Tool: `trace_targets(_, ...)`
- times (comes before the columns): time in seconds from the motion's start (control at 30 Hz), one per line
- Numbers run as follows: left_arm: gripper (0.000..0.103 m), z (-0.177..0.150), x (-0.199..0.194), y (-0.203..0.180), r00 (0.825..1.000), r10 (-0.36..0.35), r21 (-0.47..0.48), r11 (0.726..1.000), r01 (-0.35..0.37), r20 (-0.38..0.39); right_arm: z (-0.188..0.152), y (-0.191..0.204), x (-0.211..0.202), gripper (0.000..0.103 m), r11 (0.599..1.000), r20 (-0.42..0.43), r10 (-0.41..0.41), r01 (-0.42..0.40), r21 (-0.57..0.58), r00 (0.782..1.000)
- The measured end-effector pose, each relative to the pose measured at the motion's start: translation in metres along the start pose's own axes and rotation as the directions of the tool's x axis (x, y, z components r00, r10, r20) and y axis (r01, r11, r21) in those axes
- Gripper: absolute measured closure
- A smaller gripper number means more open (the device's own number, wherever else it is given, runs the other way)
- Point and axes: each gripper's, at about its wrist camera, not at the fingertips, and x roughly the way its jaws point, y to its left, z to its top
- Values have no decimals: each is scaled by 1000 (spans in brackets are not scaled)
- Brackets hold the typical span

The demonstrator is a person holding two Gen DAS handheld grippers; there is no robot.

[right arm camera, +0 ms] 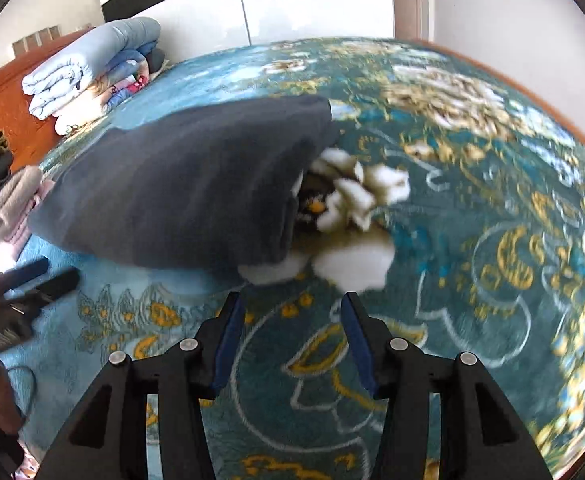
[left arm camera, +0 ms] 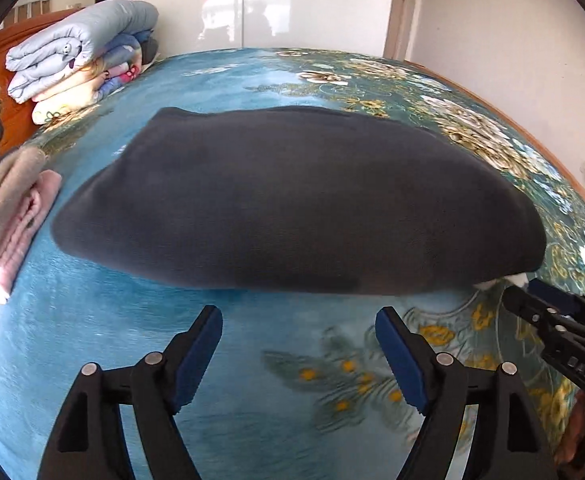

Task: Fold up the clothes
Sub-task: 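Release the folded hoodie and withdraw both grippers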

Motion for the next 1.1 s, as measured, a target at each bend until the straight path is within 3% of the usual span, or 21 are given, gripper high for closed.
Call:
trace_targets(0.17, 14, -5, 24, -31, 997, 70, -56, 996, -72, -36, 12, -5, 9, 38, 999, 32, -12, 13, -31, 999)
trace_targets(0.33, 0, -19, 37, -52, 984, 178, -29, 984, -178, 5, 5, -2, 22, 37, 998, -2, -21, 21, -52, 1000)
trace_targets(0.5, 0, -20, 37, -46, 989, 150, -47, 988, -150, -6, 2, 2, 25, 26, 996, 15, -30, 31, -79, 999)
trace_targets(1.03, 0, -28, 35, -40, 992, 128, -65, 990, -128, -1, 1, 4, 30, 24, 995, 28, -45, 47, -85, 999)
trace_targets(1.1, 0, -29, 35, -40, 992, 123, -69, 990, -123, -1, 1, 3, 30, 20, 995, 27, -51, 53, -80, 998)
